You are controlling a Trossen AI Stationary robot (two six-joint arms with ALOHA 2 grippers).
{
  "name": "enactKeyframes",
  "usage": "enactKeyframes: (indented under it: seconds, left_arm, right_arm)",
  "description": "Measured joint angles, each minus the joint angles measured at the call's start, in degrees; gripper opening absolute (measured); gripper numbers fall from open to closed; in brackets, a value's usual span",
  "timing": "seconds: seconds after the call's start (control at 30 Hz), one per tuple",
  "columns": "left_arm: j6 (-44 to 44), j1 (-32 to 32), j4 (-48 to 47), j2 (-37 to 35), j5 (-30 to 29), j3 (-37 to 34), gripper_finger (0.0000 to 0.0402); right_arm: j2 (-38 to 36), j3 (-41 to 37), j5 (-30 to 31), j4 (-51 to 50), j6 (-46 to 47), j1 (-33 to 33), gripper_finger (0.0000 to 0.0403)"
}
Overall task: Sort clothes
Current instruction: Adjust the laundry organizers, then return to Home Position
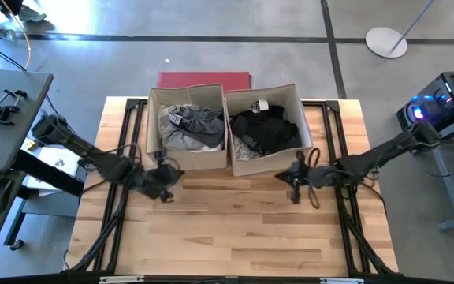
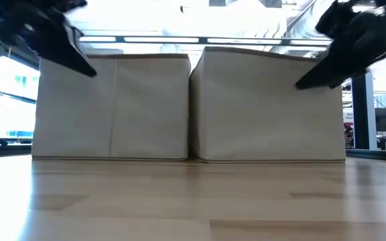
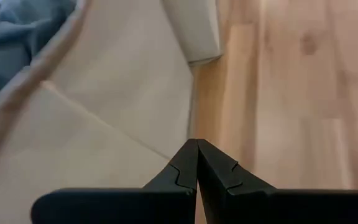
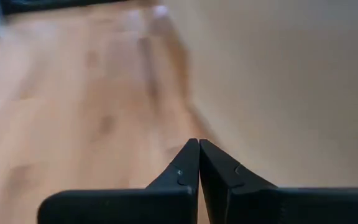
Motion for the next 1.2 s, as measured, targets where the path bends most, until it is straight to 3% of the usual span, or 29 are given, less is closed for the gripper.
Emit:
enactKeyframes:
  seconds: [0.1, 0.27, 0.37, 0.47, 0.63, 0.8, 0.9, 1.07, 1.2]
  left_arm:
    - [8.6, 7.1, 5.4, -1.2, 4.3, -2.7, 0.0]
    - [21.3, 18.2, 14.6, -1.8, 8.6, -5.5, 0.0]
    - [23.0, 21.7, 15.8, -1.8, 10.0, -5.5, 0.0]
    - [20.2, 20.2, 16.6, -2.3, 14.6, -3.6, 0.0]
    - [16.7, 10.6, 16.3, -2.9, 16.5, 2.1, 0.0]
    - [14.0, -0.4, 16.5, -3.8, 15.2, 4.9, 0.0]
    - [12.0, -5.6, 15.5, -4.9, 11.3, 4.9, 0.0]
    - [8.5, -9.3, 15.2, -6.4, 2.1, 3.1, 0.0]
    - [8.6, -7.7, 19.8, -9.0, 2.8, -2.1, 0.0]
  right_arm:
    - [6.3, 0.0, 3.6, 5.3, -3.5, -4.2, 0.0]
    - [16.0, 0.1, 4.6, 15.8, -5.4, -12.0, 0.0]
    - [19.7, 0.2, 5.0, 19.5, -5.4, -14.0, 0.0]
    - [19.4, 0.4, 4.9, 22.4, -5.2, -11.9, 0.0]
    - [12.9, 4.7, 5.4, 17.9, -8.3, -4.2, 0.0]
    - [3.5, 11.4, 5.5, -0.4, -6.2, 5.4, 0.0]
    - [-3.0, 13.8, 5.2, -11.7, -1.5, 11.3, 0.0]
    - [-17.3, 11.4, 8.0, -24.8, 8.2, 15.1, 0.0]
    - [-26.9, 5.4, 8.6, -20.9, 6.1, 15.1, 0.0]
